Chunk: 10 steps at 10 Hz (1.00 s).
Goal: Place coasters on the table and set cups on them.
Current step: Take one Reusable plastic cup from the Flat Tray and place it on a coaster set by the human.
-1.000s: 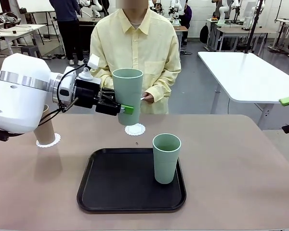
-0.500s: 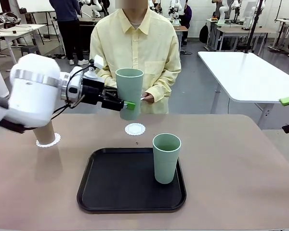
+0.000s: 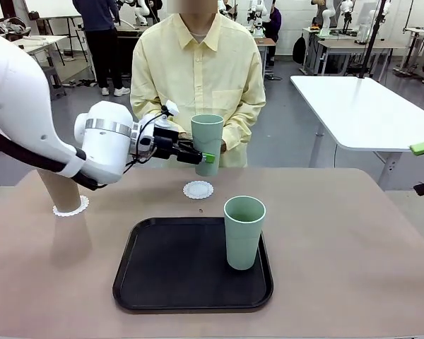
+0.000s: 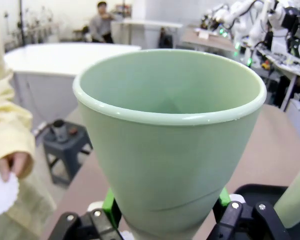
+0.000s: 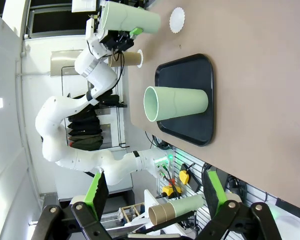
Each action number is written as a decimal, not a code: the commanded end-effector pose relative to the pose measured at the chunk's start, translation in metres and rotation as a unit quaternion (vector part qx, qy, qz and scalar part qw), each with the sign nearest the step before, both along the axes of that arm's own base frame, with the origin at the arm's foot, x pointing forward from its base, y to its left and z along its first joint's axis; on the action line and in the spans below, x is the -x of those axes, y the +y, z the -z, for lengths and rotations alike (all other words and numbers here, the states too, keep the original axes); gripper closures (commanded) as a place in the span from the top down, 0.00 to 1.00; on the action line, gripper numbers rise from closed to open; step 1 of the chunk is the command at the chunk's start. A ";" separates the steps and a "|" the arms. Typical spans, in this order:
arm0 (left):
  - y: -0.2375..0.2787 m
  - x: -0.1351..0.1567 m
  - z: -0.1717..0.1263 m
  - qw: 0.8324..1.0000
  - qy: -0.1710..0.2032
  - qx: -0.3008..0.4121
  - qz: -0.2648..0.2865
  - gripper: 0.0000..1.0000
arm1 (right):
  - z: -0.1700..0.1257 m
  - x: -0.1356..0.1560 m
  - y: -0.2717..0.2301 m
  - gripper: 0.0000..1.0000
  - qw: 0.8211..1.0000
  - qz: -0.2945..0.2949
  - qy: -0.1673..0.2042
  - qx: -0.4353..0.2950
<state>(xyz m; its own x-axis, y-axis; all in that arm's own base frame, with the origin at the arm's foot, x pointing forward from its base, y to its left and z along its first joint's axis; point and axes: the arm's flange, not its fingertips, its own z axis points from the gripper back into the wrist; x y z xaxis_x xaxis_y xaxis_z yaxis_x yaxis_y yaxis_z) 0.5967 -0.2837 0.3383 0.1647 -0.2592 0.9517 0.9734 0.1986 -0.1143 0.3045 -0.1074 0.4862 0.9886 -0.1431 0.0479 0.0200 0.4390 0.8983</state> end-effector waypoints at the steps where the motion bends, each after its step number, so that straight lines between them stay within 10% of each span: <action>1: 0.004 -0.010 -0.006 1.000 -0.021 0.018 0.014 0.84 | -0.001 -0.003 0.002 1.00 1.000 0.001 -0.014 -0.017; 10: 0.034 -0.011 0.007 0.994 -0.005 0.034 0.104 0.84 | -0.001 -0.003 0.002 1.00 1.000 0.001 -0.014 -0.017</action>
